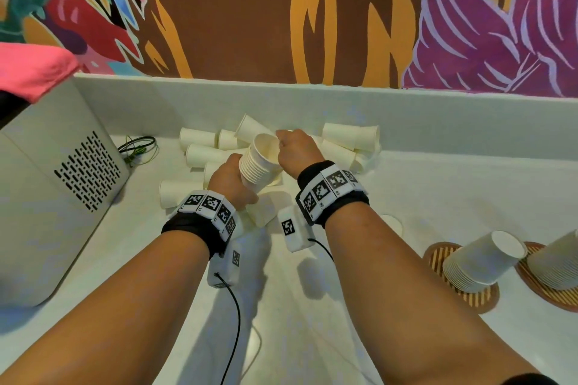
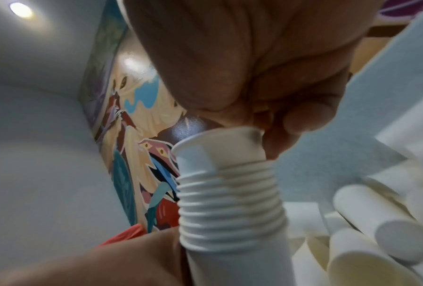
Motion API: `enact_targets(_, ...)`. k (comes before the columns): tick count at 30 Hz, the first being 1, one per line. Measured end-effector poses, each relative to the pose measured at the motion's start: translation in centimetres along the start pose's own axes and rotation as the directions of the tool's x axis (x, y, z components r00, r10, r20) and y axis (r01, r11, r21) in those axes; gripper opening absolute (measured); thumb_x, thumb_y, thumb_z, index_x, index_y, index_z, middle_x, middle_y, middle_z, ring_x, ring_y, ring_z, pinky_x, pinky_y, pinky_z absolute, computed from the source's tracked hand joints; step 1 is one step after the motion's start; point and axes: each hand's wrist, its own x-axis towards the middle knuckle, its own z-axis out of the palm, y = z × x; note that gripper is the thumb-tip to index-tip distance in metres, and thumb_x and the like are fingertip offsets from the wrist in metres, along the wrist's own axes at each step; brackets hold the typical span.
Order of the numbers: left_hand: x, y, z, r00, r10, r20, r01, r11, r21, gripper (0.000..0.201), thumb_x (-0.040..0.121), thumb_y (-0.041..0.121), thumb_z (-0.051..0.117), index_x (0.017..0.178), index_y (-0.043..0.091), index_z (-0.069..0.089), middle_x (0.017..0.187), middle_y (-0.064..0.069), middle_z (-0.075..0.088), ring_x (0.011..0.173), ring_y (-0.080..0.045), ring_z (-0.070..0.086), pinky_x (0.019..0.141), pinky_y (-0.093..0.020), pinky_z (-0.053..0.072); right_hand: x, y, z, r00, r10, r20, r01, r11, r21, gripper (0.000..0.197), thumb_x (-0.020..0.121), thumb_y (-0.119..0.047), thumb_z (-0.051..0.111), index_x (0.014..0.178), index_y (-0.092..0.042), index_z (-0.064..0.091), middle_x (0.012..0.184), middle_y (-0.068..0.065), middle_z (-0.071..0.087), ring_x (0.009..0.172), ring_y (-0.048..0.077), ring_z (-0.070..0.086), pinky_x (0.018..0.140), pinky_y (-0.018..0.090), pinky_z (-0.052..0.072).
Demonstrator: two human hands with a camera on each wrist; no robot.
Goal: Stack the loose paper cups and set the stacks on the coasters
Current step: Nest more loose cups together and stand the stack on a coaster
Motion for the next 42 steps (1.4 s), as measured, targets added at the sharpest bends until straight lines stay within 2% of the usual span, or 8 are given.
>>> enact_targets(4, 0.0, -0.9, -0.8, 0.997, -0.048, -0.059, 0.048, 0.999, 0.001, 0.070, 0.059, 0.012, 0.085, 0.117, 0.013, 0.047, 0.100, -0.007, 0.062, 0.093, -0.031, 0.061, 0.074, -0.034, 0.047, 0.2, 2.1, 2.1, 0.994, 0.093, -0.058, -0.090, 0.994, 0.055, 0.042, 0.090, -0.001, 0.043, 0.129, -0.012, 0.053, 0.125, 0.014, 0.053, 0.112, 0.032, 0.055, 0.093, 0.036, 0.045)
enact_targets(8, -0.1, -1.6, -1.3, 0.994, -0.077, -0.082, 0.077, 0.997, -0.001, 0.066, 0.061, 0.010, 0.085, 0.115, 0.010, 0.047, 0.097, -0.010, 0.063, 0.091, -0.032, 0.061, 0.072, -0.034, 0.046, -0.7, 3.5, 6.7, 0.982, 0.066, 0.175, -0.028, 0.977, -0.213, 0.038, 0.092, -0.019, 0.049, 0.128, -0.028, 0.054, 0.131, 0.011, 0.044, 0.119, 0.033, 0.049, 0.100, 0.043, 0.043)
enact_targets(12, -0.3, -1.8, -1.4, 0.994, -0.073, -0.077, 0.074, 0.997, 0.005, 0.065, 0.061, 0.010, 0.085, 0.114, 0.010, 0.047, 0.094, -0.007, 0.061, 0.084, -0.028, 0.059, 0.069, -0.032, 0.044, -1.9, 3.7, 10.8, 0.946, 0.068, 0.318, 0.034, 0.952, -0.305, 0.060, 0.089, -0.046, 0.052, 0.144, -0.043, 0.027, 0.154, 0.002, 0.018, 0.134, 0.032, 0.031, 0.108, 0.050, 0.033)
enact_targets(17, -0.5, -2.0, -1.5, 0.996, -0.068, -0.062, 0.069, 0.998, 0.013, 0.070, 0.058, 0.014, 0.088, 0.116, 0.010, 0.048, 0.102, -0.010, 0.064, 0.093, -0.032, 0.063, 0.073, -0.034, 0.048, -3.0, 4.3, 12.1, 0.959, 0.085, 0.269, 0.046, 0.893, -0.448, 0.053, 0.086, -0.031, 0.056, 0.136, -0.028, 0.041, 0.140, 0.005, 0.031, 0.129, 0.032, 0.029, 0.098, 0.050, 0.037)
enact_targets(31, -1.6, -0.7, -1.8, 0.995, -0.096, 0.014, 0.094, 0.991, 0.091, 0.069, 0.065, 0.010, 0.084, 0.123, 0.008, 0.046, 0.108, -0.011, 0.060, 0.104, -0.034, 0.060, 0.081, -0.036, 0.048, -2.0, 0.7, -3.1, 0.965, 0.122, -0.231, -0.129, 0.992, -0.014, 0.031, 0.089, -0.005, 0.043, 0.119, -0.010, 0.045, 0.098, 0.012, 0.061, 0.089, 0.032, 0.058, 0.069, 0.036, 0.045)
enact_targets(35, -2.2, 0.4, -1.4, 1.000, 0.002, 0.026, -0.004, 0.998, 0.066, 0.073, 0.065, 0.010, 0.083, 0.127, 0.010, 0.046, 0.112, -0.010, 0.063, 0.102, -0.032, 0.061, 0.083, -0.037, 0.050, -2.4, -1.0, -3.9, 0.988, 0.053, -0.147, -0.062, 0.997, -0.056, 0.022, 0.089, -0.009, 0.044, 0.110, -0.010, 0.049, 0.101, 0.013, 0.059, 0.089, 0.033, 0.056, 0.072, 0.038, 0.046)
enact_targets(39, -2.5, 1.3, -0.7, 0.984, 0.173, 0.032, -0.171, 0.984, -0.059, 0.076, 0.060, 0.004, 0.083, 0.126, 0.015, 0.048, 0.111, -0.005, 0.063, 0.101, -0.027, 0.061, 0.084, -0.037, 0.051, -3.0, -1.2, -1.2, 0.998, 0.063, -0.012, -0.063, 0.998, -0.017, 0.039, 0.096, -0.025, 0.035, 0.128, -0.010, 0.051, 0.124, 0.019, 0.047, 0.108, 0.037, 0.053, 0.093, 0.045, 0.046)
enact_targets(42, -2.6, 1.4, -0.2, 0.970, 0.237, 0.063, -0.234, 0.971, -0.043, 0.076, 0.060, 0.004, 0.083, 0.126, 0.016, 0.047, 0.109, -0.001, 0.062, 0.097, -0.024, 0.060, 0.080, -0.036, 0.050, -4.0, -1.3, 0.2, 0.994, 0.099, 0.053, -0.104, 0.990, 0.098, 0.045, 0.097, -0.033, 0.032, 0.135, -0.014, 0.044, 0.130, 0.019, 0.050, 0.108, 0.037, 0.056, 0.088, 0.042, 0.051)
